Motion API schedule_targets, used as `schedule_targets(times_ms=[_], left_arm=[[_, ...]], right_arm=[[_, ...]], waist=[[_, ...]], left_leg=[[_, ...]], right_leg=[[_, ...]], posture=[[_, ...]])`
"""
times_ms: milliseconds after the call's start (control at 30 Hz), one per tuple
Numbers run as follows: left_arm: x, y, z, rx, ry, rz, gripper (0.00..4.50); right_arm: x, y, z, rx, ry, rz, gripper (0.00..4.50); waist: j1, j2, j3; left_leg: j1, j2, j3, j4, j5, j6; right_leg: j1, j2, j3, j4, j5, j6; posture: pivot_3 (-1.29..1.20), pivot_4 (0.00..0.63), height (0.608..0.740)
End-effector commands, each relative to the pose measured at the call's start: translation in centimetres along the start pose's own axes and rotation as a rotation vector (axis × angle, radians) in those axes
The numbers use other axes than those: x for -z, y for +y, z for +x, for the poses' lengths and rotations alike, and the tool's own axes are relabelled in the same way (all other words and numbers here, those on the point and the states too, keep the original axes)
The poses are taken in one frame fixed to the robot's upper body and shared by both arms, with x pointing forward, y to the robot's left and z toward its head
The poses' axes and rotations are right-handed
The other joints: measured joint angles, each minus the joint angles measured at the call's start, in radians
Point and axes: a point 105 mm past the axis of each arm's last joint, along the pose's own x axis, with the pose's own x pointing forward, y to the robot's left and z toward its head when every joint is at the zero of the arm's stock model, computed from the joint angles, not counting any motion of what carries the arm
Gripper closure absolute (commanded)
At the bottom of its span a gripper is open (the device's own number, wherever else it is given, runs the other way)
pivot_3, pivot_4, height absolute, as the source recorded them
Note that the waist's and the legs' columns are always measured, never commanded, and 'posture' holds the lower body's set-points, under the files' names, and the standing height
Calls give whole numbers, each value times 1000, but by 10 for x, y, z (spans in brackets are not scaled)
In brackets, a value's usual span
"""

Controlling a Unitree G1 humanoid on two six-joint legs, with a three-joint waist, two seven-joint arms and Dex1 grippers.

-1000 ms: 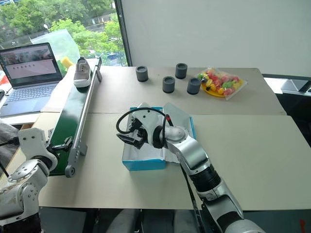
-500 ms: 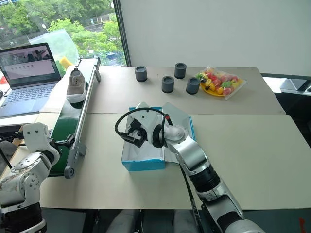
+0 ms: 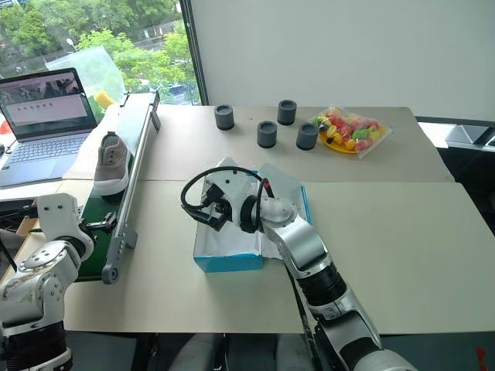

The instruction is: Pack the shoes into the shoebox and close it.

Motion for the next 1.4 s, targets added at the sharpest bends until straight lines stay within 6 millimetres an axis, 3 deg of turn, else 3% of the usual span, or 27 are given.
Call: schedule_targets(times_ms=[33,267,433,533,633,800,967,1167,1300,1400], left_arm=[[-9,3,2,-15,-39,27,0],[-3,-4,9,-20,-28,-15,0],[13,-40,10,56,9,-33,0],[14,-58,7,89,-2,-44,743],[13,-63,6,95,-5,-48,1422],[4,-64,7,80,-48,-24,1469],[-20,-72,3,43,-186,26,1469],[-44,-108,-10,121,-387,114,1469],[-54,-158,-40,404,-516,36,1469],[-53,-173,-59,545,-515,-93,1469]], right_arm=[[-19,1,-3,-4,-77,-18,71],[-21,-1,-4,6,-94,-5,71],[-20,0,-3,11,-90,-5,71],[-20,-1,-4,17,-90,-4,0],[-19,-1,-4,20,-87,-3,0],[-18,-2,-4,24,-82,-1,0],[-16,-6,-3,37,-83,32,0],[-16,-33,-1,134,-167,441,0],[-9,-51,-1,126,-208,816,0],[-17,-61,-6,71,-283,1022,0]], waist=[[0,0,0],[1,0,0],[5,0,0],[12,0,0],[12,0,0],[11,0,0],[8,-1,0],[5,-1,0],[11,-1,-1],[7,-1,0]], left_leg=[[0,0,0,0,0,0],[0,0,0,0,0,0],[0,0,0,0,0,0],[0,0,0,0,0,0],[1,-1,0,0,0,0],[1,-1,0,0,0,0],[0,-1,0,0,0,0],[-4,0,1,0,0,0],[-7,0,2,0,0,0],[-12,0,3,0,0,0]], right_leg=[[0,0,0,0,0,0],[0,0,0,0,0,0],[0,-1,0,0,0,0],[0,-1,0,0,0,0],[2,-1,0,0,0,0],[2,0,0,0,0,0],[1,0,0,-1,0,0],[-4,0,2,1,0,0],[-8,-1,3,1,1,-1],[-12,-2,4,1,1,-1]], posture=[[0,150,740],[0,150,740],[0,150,740],[0,150,740],[0,150,740],[0,150,740],[0,150,740],[0,150,740],[0,150,740],[0,150,740]])
